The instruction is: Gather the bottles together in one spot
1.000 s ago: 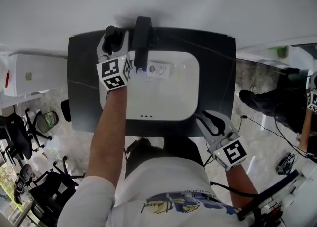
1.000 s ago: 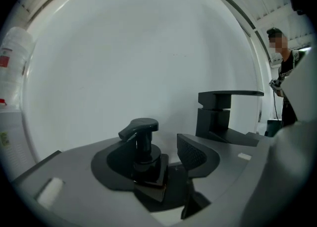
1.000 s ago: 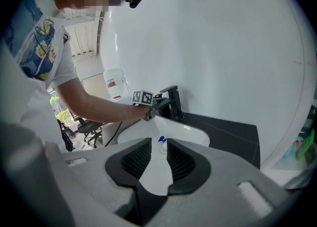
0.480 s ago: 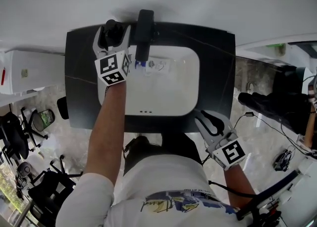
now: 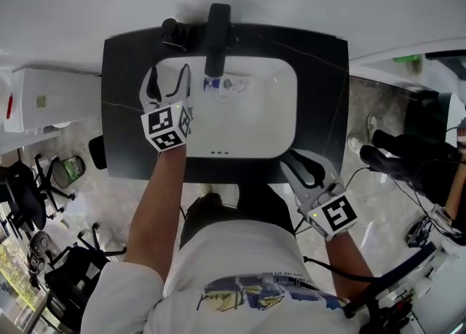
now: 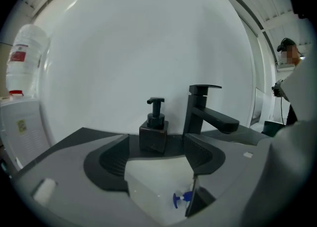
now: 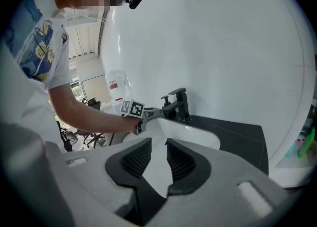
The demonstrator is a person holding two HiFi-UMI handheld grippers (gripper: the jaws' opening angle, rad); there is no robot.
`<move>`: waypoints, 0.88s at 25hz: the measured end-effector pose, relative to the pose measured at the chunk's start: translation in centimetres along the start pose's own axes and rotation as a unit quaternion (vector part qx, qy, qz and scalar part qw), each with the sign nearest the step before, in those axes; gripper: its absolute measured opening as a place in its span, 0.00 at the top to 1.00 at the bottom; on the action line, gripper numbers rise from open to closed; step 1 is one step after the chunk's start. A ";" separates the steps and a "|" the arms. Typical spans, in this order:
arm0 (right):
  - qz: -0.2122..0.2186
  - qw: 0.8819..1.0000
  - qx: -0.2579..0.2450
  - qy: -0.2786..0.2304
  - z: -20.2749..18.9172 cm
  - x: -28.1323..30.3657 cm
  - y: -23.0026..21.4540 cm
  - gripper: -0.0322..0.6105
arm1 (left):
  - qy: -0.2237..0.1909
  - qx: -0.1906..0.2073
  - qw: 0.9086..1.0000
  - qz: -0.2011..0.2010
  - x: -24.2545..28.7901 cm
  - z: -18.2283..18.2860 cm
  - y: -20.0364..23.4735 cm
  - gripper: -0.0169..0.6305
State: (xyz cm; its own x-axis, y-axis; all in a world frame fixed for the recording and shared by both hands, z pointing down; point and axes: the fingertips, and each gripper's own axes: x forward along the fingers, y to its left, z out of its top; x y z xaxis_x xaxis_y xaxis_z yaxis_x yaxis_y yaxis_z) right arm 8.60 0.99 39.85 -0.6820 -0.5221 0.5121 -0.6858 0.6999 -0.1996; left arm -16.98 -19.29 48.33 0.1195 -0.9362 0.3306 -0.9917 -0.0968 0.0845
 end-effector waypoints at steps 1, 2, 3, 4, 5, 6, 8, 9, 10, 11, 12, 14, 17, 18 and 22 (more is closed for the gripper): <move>0.000 1.000 -0.002 -0.003 0.1 0.0 0.1 0.80 | 0.004 -0.002 1.000 -0.004 -0.5 -0.3 -0.3 0.44; -0.001 1.000 -0.004 -0.006 0.3 0.0 0.3 0.80 | 0.007 -0.003 1.000 -0.008 -1.1 -0.6 -0.7 0.44; -0.002 1.000 -0.006 -0.008 0.4 0.0 0.5 0.80 | 0.011 -0.003 1.000 -0.014 -1.7 -1.0 -1.1 0.45; -0.004 1.000 -0.007 -0.011 0.4 -0.1 0.7 0.80 | 0.015 -0.002 1.000 -0.020 -2.3 -1.3 -1.6 0.45; -0.005 1.000 -0.008 -0.012 0.4 -0.2 0.9 0.80 | 0.020 -0.001 0.999 -0.026 -2.8 -1.7 -2.1 0.46; -0.007 1.000 -0.009 -0.013 0.4 -0.3 1.1 0.80 | 0.027 -0.001 0.999 -0.033 -3.4 -2.1 -2.6 0.46; -0.010 1.000 -0.009 -0.015 0.3 -0.5 1.8 0.80 | 0.047 -0.014 0.998 -0.045 -4.3 -3.3 -3.7 0.47; -0.010 1.000 -0.009 -0.016 0.2 -0.6 2.1 0.80 | 0.059 -0.031 0.997 -0.049 -4.9 -4.0 -4.2 0.47; -0.010 1.000 -0.009 -0.016 0.1 -0.7 2.6 0.80 | 0.073 -0.055 0.994 -0.053 -5.4 -4.8 -4.6 0.48; -0.011 1.000 -0.010 -0.015 -0.1 -0.9 2.9 0.80 | 0.085 -0.083 0.991 -0.055 -5.9 -5.7 -5.0 0.49; -0.013 1.000 -0.011 -0.015 -0.2 -1.0 3.2 0.80 | 0.097 -0.115 0.987 -0.057 -6.2 -6.5 -5.4 0.50; -0.017 1.000 -0.010 -0.014 -0.6 -1.3 3.7 0.80 | 0.115 -0.180 0.975 -0.059 -6.5 -8.1 -6.0 0.51; -0.024 1.000 -0.005 -0.009 -1.4 -2.0 4.3 0.80 | 0.133 -0.248 0.958 -0.059 -6.2 -9.8 -6.8 0.52; -0.024 1.000 -0.003 -0.008 -1.7 -2.2 4.5 0.80 | 0.139 -0.264 0.953 -0.059 -5.9 -10.3 -7.0 0.52; -0.029 1.000 0.005 -0.004 -2.3 -2.8 4.6 0.80 | 0.160 -0.354 0.919 -0.060 -4.3 -12.1 -8.0 0.52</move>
State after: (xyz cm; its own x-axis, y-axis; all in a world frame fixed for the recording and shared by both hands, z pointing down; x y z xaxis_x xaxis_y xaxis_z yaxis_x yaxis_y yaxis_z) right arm 7.92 6.80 39.45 -0.6431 -0.5652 0.5167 -0.7264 0.6637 -0.1782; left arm -9.01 -10.43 57.64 0.3472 -0.7742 0.5292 -0.7042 0.1574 0.6924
